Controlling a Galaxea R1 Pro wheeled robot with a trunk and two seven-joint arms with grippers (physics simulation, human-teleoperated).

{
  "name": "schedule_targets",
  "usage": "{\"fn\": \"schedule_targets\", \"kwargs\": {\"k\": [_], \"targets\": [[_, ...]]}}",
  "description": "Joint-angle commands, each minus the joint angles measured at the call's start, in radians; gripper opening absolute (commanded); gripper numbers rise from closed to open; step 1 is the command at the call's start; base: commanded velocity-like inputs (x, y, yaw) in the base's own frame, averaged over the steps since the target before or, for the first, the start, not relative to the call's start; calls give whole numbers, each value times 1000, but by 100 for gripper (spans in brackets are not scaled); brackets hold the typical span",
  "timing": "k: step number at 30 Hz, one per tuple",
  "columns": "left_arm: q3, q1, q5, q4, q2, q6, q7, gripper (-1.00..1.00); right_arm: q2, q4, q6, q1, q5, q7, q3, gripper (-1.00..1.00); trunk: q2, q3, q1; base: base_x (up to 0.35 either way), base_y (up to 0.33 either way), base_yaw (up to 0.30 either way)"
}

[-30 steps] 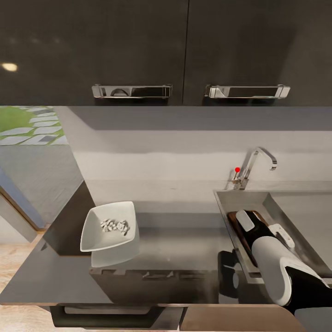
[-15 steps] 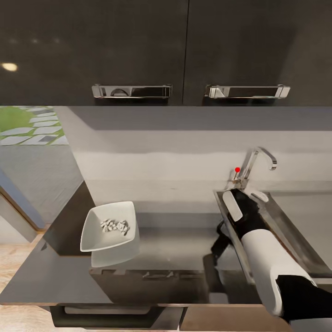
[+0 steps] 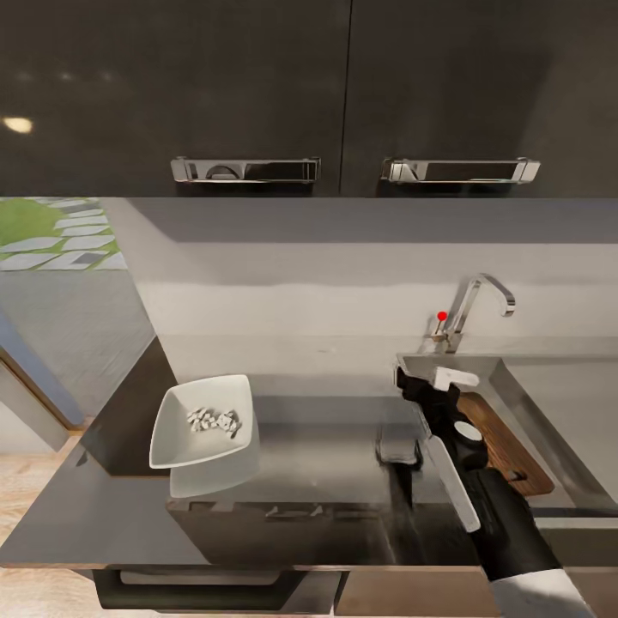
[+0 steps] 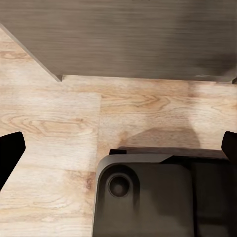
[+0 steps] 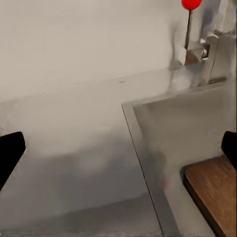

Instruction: In the kitchen, take the Vidalia onion out of the sink, dice it on the chopping board with the paring knife, put the diced onion into the bowl on the countertop, then place both the paring knife and the chopping board into the sink.

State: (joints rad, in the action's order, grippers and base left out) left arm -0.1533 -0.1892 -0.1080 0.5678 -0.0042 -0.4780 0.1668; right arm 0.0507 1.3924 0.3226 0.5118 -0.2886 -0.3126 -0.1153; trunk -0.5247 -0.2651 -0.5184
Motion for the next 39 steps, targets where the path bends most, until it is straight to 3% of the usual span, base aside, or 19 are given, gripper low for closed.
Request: {"fn": "schedule_targets", "kwargs": {"k": [1,4,7,13,39], "targets": [[-8,0,-11,1,1,-2,7,100,14,51,3,-34,-7,-7,-4,100,-1,-1,-1,0,0,0],[-8,0,-10,1,1,-2,7,100,32,161,2,-118,-5,-3,-4,100,-1,-1,-1,0,0,0],[-8,0,-10,-5,1,-2,7,100,35,187,2,-144,-5,-1,-4,100,-1,-1,-1,0,0,0],[-8,0,-10,-10,1,-3,7,100,37,196,3,-152,-4,0,-4,100,-1,-1,-1,-153,0,0],[-8,0,-10,-10,1,-4,7,100,37,197,4,-154,-3,-2,-4,100,-1,-1,-1,-341,0,0]]}}
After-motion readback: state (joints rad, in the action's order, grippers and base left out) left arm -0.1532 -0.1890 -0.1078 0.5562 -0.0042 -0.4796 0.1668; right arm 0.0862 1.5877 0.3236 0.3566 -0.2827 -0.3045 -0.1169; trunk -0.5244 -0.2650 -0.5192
